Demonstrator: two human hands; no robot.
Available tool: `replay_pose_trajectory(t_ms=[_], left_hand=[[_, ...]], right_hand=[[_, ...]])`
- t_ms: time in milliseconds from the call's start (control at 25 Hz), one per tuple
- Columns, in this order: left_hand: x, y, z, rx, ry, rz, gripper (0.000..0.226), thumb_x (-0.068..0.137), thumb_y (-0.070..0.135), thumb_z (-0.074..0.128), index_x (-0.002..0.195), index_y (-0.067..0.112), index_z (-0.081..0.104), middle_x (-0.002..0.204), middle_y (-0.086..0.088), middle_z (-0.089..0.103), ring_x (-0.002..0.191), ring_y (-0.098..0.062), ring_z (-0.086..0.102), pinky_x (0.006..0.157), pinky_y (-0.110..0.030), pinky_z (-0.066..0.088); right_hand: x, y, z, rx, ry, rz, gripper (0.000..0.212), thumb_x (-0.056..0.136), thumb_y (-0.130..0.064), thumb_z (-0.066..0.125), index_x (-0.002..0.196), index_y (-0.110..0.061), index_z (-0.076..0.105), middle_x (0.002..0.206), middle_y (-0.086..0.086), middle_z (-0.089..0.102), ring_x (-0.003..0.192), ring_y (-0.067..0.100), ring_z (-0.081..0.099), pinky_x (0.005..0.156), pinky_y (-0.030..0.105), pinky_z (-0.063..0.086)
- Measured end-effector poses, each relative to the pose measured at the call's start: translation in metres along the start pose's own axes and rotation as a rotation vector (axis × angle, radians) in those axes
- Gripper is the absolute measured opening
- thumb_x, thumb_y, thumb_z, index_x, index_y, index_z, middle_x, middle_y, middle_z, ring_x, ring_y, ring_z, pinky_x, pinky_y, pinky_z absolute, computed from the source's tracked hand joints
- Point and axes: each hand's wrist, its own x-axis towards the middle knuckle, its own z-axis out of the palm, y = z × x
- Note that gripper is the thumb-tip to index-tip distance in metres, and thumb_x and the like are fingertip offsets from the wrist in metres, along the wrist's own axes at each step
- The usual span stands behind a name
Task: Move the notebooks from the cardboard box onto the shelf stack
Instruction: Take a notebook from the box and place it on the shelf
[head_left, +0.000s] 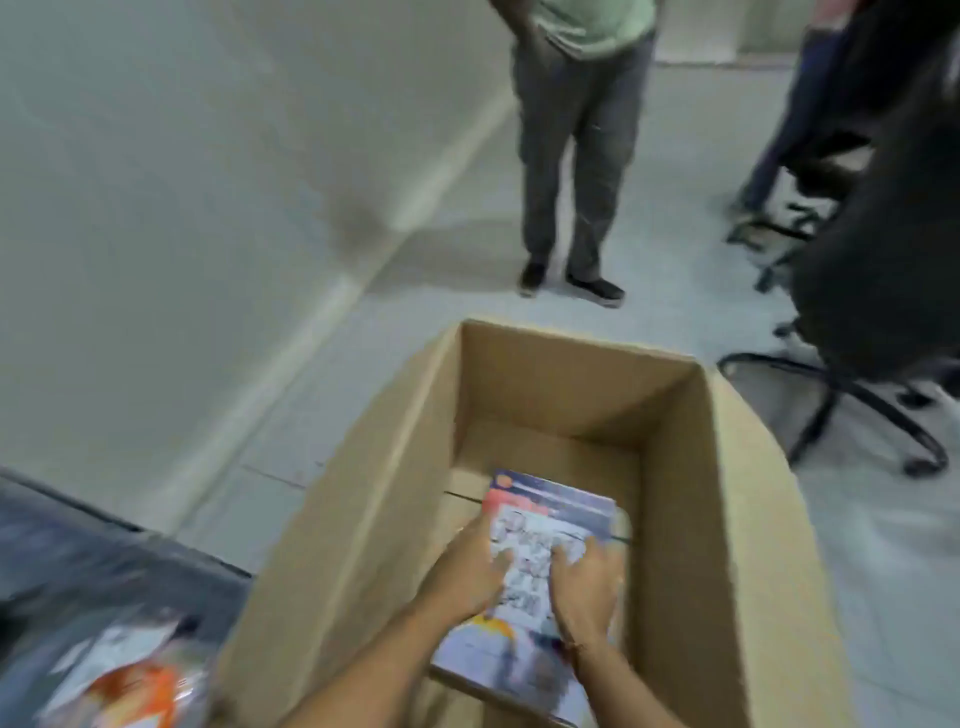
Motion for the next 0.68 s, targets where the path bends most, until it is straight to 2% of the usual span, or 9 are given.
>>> replay_pose_trajectory(t_ms=[40, 80, 160, 200, 240, 360, 520, 680], left_hand=[[0.017, -0.017, 0.026, -0.043, -0.046, -0.126, 0.052, 0.088, 0.023, 0.053, 0.137, 0.015, 0.041, 0.141, -0.008, 0.051, 0.127, -0.022, 0.051, 0.097, -0.020, 0.040], [0.027, -0.037, 0.043, 0.013, -0.044, -0.258, 0.051, 0.088, 0.026, 0.055, 0.135, 0.010, 0.042, 0.138, -0.013, 0.053, 0.124, -0.026, 0.053, 0.097, -0.025, 0.043], [0.034, -0.080, 0.073, 0.140, -0.039, -0.512, 0.056, 0.088, 0.030, 0.057, 0.133, 0.003, 0.038, 0.138, -0.018, 0.049, 0.124, -0.031, 0.051, 0.098, -0.034, 0.044], [0.035, -0.094, 0.086, 0.184, -0.053, -0.580, 0.057, 0.089, 0.029, 0.056, 0.134, 0.002, 0.035, 0.140, -0.019, 0.046, 0.125, -0.033, 0.050, 0.100, -0.036, 0.043], [0.032, -0.097, 0.095, 0.195, -0.059, -0.610, 0.057, 0.089, 0.028, 0.055, 0.136, 0.003, 0.034, 0.141, -0.019, 0.046, 0.126, -0.034, 0.049, 0.101, -0.038, 0.043], [0.029, -0.097, 0.107, 0.213, 0.003, -0.659, 0.049, 0.089, 0.023, 0.056, 0.132, 0.006, 0.041, 0.131, -0.020, 0.055, 0.120, -0.037, 0.053, 0.095, -0.040, 0.045], [0.028, -0.078, 0.106, 0.243, 0.098, -0.749, 0.031, 0.088, 0.010, 0.055, 0.118, 0.001, 0.051, 0.122, -0.024, 0.060, 0.112, -0.041, 0.057, 0.089, -0.043, 0.049], [0.017, -0.064, 0.090, 0.387, 0.133, -0.668, 0.030, 0.090, -0.005, 0.045, 0.114, -0.002, 0.061, 0.123, -0.021, 0.060, 0.113, -0.037, 0.058, 0.089, -0.043, 0.050]], right_hand=[[0.010, 0.031, 0.005, -0.101, -0.036, 0.224, 0.039, 0.086, -0.030, 0.058, 0.115, -0.003, 0.056, 0.128, 0.022, 0.053, 0.119, 0.037, 0.045, 0.101, 0.037, 0.038], [0.018, 0.054, 0.018, -0.116, -0.071, 0.383, 0.042, 0.083, -0.034, 0.060, 0.113, -0.005, 0.058, 0.128, 0.020, 0.053, 0.118, 0.037, 0.045, 0.096, 0.035, 0.040], [0.020, 0.103, 0.043, -0.075, -0.176, 0.529, 0.046, 0.077, -0.043, 0.063, 0.106, -0.008, 0.062, 0.122, 0.017, 0.058, 0.113, 0.035, 0.051, 0.083, 0.031, 0.041], [0.018, 0.118, 0.051, -0.079, -0.218, 0.548, 0.047, 0.075, -0.044, 0.064, 0.103, -0.007, 0.061, 0.120, 0.017, 0.060, 0.110, 0.035, 0.053, 0.083, 0.030, 0.044], [0.014, 0.121, 0.055, -0.087, -0.216, 0.545, 0.047, 0.077, -0.042, 0.064, 0.105, -0.006, 0.059, 0.122, 0.017, 0.057, 0.112, 0.035, 0.052, 0.089, 0.033, 0.046], [0.014, 0.119, 0.058, -0.113, -0.139, 0.505, 0.047, 0.086, -0.033, 0.062, 0.120, -0.005, 0.047, 0.134, 0.015, 0.042, 0.123, 0.034, 0.040, 0.105, 0.040, 0.035], [0.009, 0.107, 0.060, -0.151, -0.074, 0.478, 0.047, 0.088, -0.025, 0.058, 0.125, 0.000, 0.042, 0.134, 0.019, 0.040, 0.124, 0.035, 0.039, 0.104, 0.043, 0.036], [-0.006, 0.093, 0.052, -0.093, 0.053, 0.453, 0.038, 0.086, -0.006, 0.055, 0.120, 0.001, 0.040, 0.133, 0.020, 0.038, 0.124, 0.036, 0.037, 0.104, 0.045, 0.035]])
